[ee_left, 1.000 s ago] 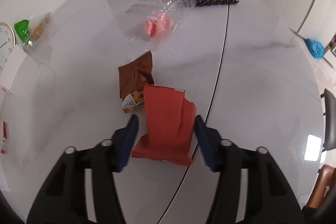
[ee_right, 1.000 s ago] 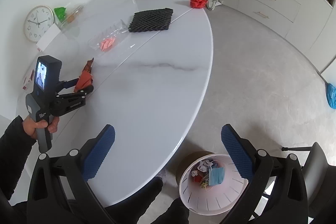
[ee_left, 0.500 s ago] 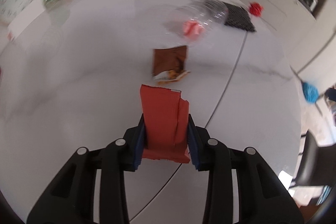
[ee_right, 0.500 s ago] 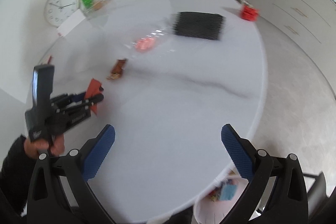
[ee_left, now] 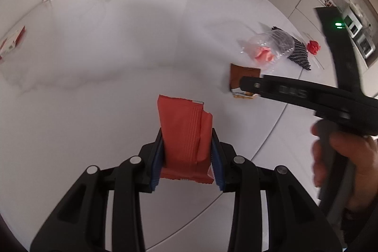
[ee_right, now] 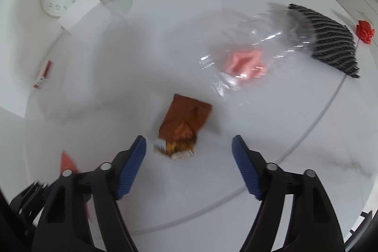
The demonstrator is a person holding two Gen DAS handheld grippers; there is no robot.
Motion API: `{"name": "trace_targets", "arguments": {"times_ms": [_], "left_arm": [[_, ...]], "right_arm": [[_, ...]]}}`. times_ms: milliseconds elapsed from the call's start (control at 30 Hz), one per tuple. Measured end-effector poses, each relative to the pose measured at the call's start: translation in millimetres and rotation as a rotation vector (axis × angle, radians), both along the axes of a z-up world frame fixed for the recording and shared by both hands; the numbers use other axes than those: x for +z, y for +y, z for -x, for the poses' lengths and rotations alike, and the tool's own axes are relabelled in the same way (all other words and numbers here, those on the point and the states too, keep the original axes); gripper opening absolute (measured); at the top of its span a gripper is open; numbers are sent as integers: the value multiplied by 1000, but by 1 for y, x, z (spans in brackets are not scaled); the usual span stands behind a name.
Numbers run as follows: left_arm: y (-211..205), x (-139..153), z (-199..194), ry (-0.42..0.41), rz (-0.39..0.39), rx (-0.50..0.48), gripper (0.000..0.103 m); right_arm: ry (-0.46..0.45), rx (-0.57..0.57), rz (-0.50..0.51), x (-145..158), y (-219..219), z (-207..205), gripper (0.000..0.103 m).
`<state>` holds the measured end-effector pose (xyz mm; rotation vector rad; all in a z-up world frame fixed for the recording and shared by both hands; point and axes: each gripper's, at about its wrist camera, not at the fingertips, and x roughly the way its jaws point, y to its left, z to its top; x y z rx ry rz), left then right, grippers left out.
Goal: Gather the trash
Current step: 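Grasp the brown snack wrapper with the right gripper while the left gripper holds the red bag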
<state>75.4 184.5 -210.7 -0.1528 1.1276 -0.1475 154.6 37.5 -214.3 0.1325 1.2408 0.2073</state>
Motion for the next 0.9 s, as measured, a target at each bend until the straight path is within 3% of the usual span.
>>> {"name": "trace_targets", "arguments": {"times_ms": [100, 233, 267, 467, 633, 767, 900], "left_arm": [[7, -3, -1, 2, -5, 3, 35], [11, -3, -2, 1, -3, 5, 35], [11, -3, -2, 0, -2, 6, 35], [4, 0, 3, -10, -10, -9, 35], [-15, 12, 15, -20, -6, -74, 35], [-47, 24, 33, -36, -15, -180, 35], [-88, 33, 56, -39, 4, -299, 35]], "right_arm": [[-29, 16, 49, -1, 11, -4, 64], [-53, 65, 116, -3, 24, -6, 31], [-54, 69, 115, -3, 25, -5, 29], [-74, 103, 86, 1, 14, 8, 26], [-129, 86, 6, 33, -26, 33, 26], [-152, 45, -6, 55, -83, 81, 26], [-132, -35, 46, 64, -152, 151, 26]]}}
